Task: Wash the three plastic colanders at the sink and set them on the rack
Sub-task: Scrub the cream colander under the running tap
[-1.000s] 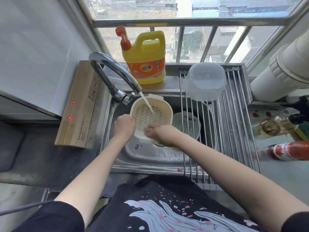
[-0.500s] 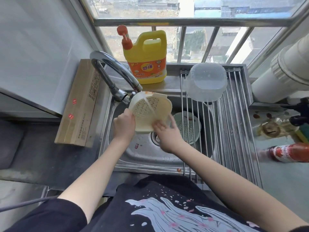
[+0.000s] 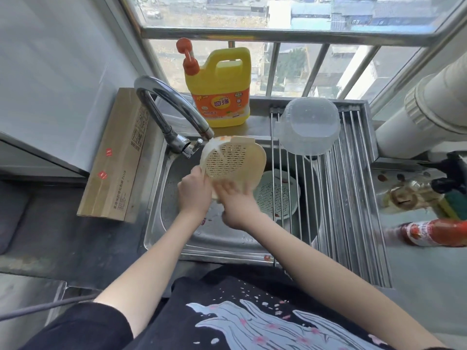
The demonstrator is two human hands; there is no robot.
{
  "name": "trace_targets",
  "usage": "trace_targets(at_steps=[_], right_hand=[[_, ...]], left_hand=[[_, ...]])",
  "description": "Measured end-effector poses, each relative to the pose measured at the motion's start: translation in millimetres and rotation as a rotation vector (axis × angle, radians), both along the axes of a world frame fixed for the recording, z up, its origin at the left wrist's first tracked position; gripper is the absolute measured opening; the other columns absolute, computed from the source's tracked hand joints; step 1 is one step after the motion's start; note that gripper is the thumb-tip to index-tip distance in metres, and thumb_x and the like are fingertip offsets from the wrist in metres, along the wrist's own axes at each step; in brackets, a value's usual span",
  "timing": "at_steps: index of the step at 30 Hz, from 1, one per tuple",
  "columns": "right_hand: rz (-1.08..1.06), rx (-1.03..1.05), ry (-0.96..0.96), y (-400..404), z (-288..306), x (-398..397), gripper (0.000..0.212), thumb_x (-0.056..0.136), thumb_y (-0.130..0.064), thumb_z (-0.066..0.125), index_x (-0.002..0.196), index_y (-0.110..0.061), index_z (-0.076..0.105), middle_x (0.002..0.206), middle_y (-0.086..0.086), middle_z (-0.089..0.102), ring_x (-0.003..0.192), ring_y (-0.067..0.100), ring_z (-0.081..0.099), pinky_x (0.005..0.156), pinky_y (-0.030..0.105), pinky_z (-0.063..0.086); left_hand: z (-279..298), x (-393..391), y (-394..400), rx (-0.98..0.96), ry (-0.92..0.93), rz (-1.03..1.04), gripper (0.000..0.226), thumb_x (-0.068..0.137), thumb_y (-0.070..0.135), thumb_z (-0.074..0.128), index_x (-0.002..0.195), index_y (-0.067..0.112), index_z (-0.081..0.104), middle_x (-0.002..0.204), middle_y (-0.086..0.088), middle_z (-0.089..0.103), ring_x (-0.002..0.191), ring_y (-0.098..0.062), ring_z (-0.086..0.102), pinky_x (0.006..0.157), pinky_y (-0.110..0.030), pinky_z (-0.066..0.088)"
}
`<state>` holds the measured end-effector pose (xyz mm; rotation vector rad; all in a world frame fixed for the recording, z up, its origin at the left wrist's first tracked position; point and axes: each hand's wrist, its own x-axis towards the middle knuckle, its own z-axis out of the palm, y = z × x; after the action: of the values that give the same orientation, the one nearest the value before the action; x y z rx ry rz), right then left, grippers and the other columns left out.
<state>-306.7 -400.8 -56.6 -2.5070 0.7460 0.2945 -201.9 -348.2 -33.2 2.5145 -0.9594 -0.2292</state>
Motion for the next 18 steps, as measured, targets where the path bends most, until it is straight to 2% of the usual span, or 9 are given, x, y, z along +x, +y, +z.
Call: trace_targets(at_steps=[1, 2, 4, 6, 8, 10, 14, 16, 18], right_hand=[[0.011, 0.158, -0.102, 5, 3, 3, 0.084, 0.079, -0.005, 0.054, 0.151, -0.014, 0.013, 0.151, 0.014, 0.032, 0.136, 0.033, 0.033, 0.111, 0.051, 0.028], [0.04, 0.184, -0.17, 6, 3, 4, 0.081, 0.08, -0.002, 0.052, 0.151, -0.016, 0.015, 0.151, 0.012, 0.034, 0.133, 0.032, 0.037, 0.107, 0.046, 0.035], [0.097, -0.068, -0.135, -9, 4, -1, 0.071, 0.088, -0.001, 0.044, 0.151, -0.021, 0.019, 0.154, 0.002, 0.031, 0.139, 0.026, 0.031, 0.111, 0.048, 0.023], [0.095, -0.308, -0.046, -23, 0, -5, 0.066, 0.087, -0.004, 0.05, 0.147, -0.025, 0.031, 0.149, -0.002, 0.039, 0.135, 0.032, 0.035, 0.107, 0.063, 0.016], [0.089, -0.428, 0.043, -22, 3, -2, 0.061, 0.068, -0.005, 0.072, 0.126, -0.016, 0.057, 0.123, 0.005, 0.061, 0.106, 0.041, 0.058, 0.088, 0.062, 0.04], [0.134, -0.445, 0.068, -19, -1, 0, 0.047, 0.057, 0.0, 0.076, 0.101, -0.008, 0.064, 0.093, 0.01, 0.07, 0.079, 0.037, 0.066, 0.067, 0.044, 0.05], [0.209, -0.43, -0.085, -20, 5, -9, 0.028, 0.056, 0.004, 0.073, 0.079, -0.007, 0.061, 0.059, 0.007, 0.063, 0.05, 0.028, 0.062, 0.05, 0.031, 0.045], [0.258, -0.473, -0.12, -23, 3, -13, 0.027, 0.049, -0.001, 0.077, 0.07, -0.009, 0.062, 0.051, 0.004, 0.06, 0.042, 0.025, 0.058, 0.046, 0.027, 0.043], [0.277, -0.487, -0.138, -22, -2, -13, 0.029, 0.044, -0.007, 0.083, 0.063, -0.012, 0.062, 0.046, 0.001, 0.058, 0.037, 0.021, 0.056, 0.044, 0.02, 0.04]], left_hand=[[-1, 0, -2, 0.001, 0.035, 0.037, 0.025, 0.097, 0.015, 0.039, 0.091, -0.001, 0.057, 0.089, -0.024, 0.066, 0.083, -0.042, 0.06, 0.064, -0.036, 0.033], [-3, 1, -3, -0.013, 0.063, 0.072, 0.027, 0.097, 0.016, 0.039, 0.09, -0.002, 0.058, 0.088, -0.023, 0.066, 0.083, -0.041, 0.06, 0.065, -0.036, 0.034], [-6, 6, -5, -0.037, 0.127, 0.117, 0.033, 0.098, 0.022, 0.038, 0.09, -0.001, 0.06, 0.085, -0.021, 0.068, 0.08, -0.038, 0.064, 0.069, -0.034, 0.045], [-6, 8, -10, -0.043, 0.199, 0.122, 0.037, 0.097, 0.028, 0.037, 0.09, 0.001, 0.061, 0.08, -0.019, 0.069, 0.075, -0.037, 0.067, 0.073, -0.04, 0.052], [-3, 10, -17, -0.031, 0.253, 0.113, 0.041, 0.095, 0.033, 0.035, 0.089, 0.003, 0.062, 0.08, -0.018, 0.069, 0.074, -0.037, 0.067, 0.073, -0.043, 0.054], [3, 15, -23, -0.006, 0.35, 0.131, 0.048, 0.088, 0.041, 0.035, 0.085, 0.002, 0.065, 0.082, -0.016, 0.07, 0.07, -0.035, 0.068, 0.068, -0.044, 0.057], [14, 13, -17, 0.047, 0.81, 0.318, 0.026, 0.09, 0.027, 0.049, 0.087, 0.005, 0.062, 0.075, -0.013, 0.068, 0.047, -0.021, 0.066, 0.045, -0.033, 0.057], [16, 7, -13, 0.16, 1.12, 0.365, 0.022, 0.092, 0.028, 0.048, 0.097, 0.008, 0.058, 0.08, -0.015, 0.068, 0.06, -0.026, 0.07, 0.053, -0.036, 0.057], [16, 3, -11, 0.199, 1.353, 0.353, 0.02, 0.094, 0.016, 0.041, 0.102, 0.005, 0.056, 0.082, -0.018, 0.07, 0.072, -0.03, 0.07, 0.064, -0.041, 0.056]])
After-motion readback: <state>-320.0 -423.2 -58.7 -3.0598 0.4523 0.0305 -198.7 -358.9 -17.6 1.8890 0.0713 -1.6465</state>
